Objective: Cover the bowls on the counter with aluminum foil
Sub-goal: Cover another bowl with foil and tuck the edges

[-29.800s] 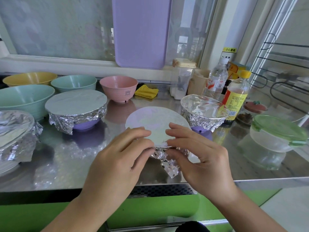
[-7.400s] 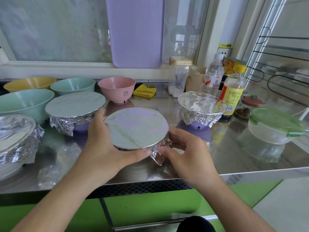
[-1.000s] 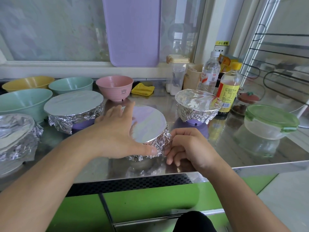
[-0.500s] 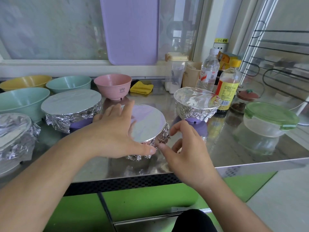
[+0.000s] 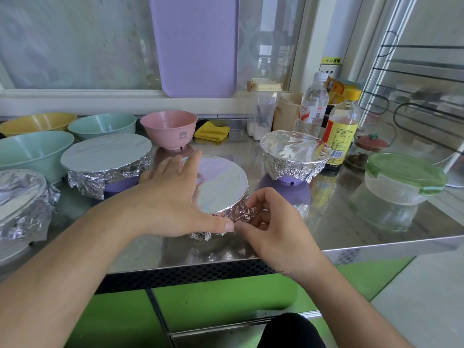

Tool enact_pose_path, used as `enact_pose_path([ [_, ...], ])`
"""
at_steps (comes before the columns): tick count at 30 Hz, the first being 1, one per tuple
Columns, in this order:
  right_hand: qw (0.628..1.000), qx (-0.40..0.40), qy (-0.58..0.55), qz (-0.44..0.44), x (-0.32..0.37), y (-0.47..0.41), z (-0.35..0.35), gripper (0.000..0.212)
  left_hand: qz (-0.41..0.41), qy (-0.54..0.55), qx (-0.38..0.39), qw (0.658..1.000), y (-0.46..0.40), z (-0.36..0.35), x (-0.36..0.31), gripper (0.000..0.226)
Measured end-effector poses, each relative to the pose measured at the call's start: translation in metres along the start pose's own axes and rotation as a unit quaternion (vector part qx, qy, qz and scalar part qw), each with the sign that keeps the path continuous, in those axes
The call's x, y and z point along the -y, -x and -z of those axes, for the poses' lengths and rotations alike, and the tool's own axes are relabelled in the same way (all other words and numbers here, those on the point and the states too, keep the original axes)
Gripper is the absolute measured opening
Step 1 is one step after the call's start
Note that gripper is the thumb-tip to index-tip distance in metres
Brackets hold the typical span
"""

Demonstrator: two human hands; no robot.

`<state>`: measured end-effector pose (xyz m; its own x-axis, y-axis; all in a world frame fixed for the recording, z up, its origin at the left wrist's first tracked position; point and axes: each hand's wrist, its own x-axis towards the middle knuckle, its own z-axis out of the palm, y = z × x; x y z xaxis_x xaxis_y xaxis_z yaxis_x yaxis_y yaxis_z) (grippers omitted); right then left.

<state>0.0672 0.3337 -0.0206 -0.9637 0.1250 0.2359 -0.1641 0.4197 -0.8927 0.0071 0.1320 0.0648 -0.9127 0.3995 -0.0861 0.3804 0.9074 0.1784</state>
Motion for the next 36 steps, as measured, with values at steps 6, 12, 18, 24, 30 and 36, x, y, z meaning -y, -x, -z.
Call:
enact_pose_path([
  [6,0.991,-0.052,0.101,0.065,0.001,0.0,-0.004,0.024,-0.001,0.01,0.003,1.0,-0.001,-0.001,0.001,0.147],
  [12,0.983,-0.106,0.118,0.095,-0.002,-0.005,-0.006,0.026,0.005,0.007,0.007,1.0,0.0,-0.001,0.001,0.146],
  [18,0.984,-0.089,0.129,0.084,-0.003,-0.007,-0.005,0.026,0.007,0.005,0.005,1.0,-0.001,-0.001,0.0,0.144],
  [24,0.999,-0.002,0.036,-0.004,0.0,-0.019,0.004,0.028,0.002,0.002,0.003,1.0,-0.001,-0.001,0.001,0.144],
  [30,0.993,0.031,0.108,-0.031,0.002,-0.035,0.011,0.022,0.003,0.004,0.008,1.0,0.002,0.001,0.0,0.149],
  [36,0.971,-0.043,0.235,0.006,0.001,-0.039,0.01,0.062,-0.007,0.007,0.003,1.0,0.002,0.002,0.001,0.148],
])
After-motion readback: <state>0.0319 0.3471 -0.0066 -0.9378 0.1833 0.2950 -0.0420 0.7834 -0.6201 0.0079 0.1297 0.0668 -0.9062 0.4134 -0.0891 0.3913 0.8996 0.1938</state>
